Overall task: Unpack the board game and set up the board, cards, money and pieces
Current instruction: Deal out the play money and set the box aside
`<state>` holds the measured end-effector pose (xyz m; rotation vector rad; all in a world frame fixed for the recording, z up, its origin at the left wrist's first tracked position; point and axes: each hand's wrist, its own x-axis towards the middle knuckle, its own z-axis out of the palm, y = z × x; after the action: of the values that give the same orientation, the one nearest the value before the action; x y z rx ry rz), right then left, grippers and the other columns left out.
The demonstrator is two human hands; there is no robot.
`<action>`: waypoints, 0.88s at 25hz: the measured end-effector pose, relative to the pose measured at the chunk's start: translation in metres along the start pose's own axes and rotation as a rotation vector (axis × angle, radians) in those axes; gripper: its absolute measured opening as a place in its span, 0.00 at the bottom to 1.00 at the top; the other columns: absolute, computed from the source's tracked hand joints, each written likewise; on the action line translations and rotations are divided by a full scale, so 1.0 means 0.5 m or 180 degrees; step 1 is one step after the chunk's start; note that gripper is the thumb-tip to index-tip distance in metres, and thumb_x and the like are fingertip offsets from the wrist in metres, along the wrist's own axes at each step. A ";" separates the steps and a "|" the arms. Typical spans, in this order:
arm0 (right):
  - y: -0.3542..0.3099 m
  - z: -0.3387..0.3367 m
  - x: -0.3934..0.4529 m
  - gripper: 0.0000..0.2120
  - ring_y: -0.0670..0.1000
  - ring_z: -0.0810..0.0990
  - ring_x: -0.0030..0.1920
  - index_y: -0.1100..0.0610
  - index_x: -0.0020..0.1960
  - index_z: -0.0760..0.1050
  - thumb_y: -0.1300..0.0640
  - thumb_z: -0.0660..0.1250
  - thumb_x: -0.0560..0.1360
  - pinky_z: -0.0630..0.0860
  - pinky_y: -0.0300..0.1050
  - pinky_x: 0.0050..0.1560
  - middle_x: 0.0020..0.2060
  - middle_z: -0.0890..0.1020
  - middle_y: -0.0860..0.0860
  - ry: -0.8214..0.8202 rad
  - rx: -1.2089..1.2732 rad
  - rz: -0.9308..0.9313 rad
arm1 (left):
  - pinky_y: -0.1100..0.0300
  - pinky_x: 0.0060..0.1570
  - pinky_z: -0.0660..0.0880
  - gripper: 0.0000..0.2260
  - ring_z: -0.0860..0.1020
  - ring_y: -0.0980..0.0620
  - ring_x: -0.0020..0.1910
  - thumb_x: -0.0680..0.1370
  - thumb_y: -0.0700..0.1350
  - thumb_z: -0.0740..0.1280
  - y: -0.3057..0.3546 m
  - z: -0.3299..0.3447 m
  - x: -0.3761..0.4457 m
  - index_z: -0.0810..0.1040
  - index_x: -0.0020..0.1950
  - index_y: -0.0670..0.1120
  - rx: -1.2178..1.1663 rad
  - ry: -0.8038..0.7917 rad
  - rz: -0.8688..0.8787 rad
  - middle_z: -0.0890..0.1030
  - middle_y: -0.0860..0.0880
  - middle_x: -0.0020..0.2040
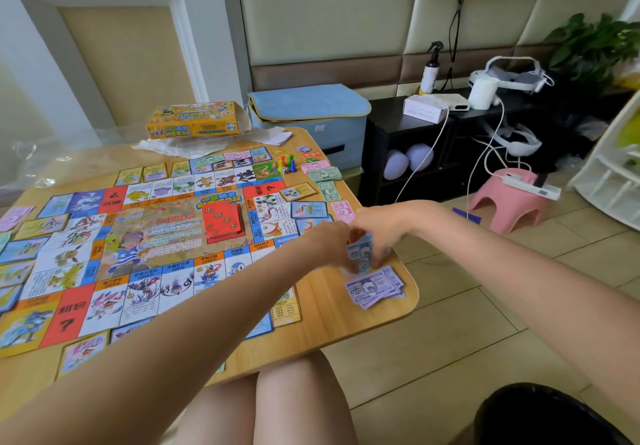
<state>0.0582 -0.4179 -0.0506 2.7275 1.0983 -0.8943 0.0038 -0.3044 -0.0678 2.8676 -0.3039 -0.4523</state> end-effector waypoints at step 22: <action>-0.007 -0.031 0.009 0.14 0.48 0.67 0.31 0.57 0.33 0.66 0.59 0.65 0.76 0.60 0.43 0.31 0.28 0.68 0.49 0.2723 0.1733 0.0281 | 0.63 0.37 0.80 0.12 0.81 0.48 0.39 0.77 0.35 0.65 -0.108 -0.080 -0.016 0.72 0.60 0.32 -0.3620 0.0406 -0.0668 0.78 0.41 0.46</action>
<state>0.0662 -0.4086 -0.0394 3.7261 0.8635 0.0716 0.0185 -0.2437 -0.0421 1.7919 0.2303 -0.3152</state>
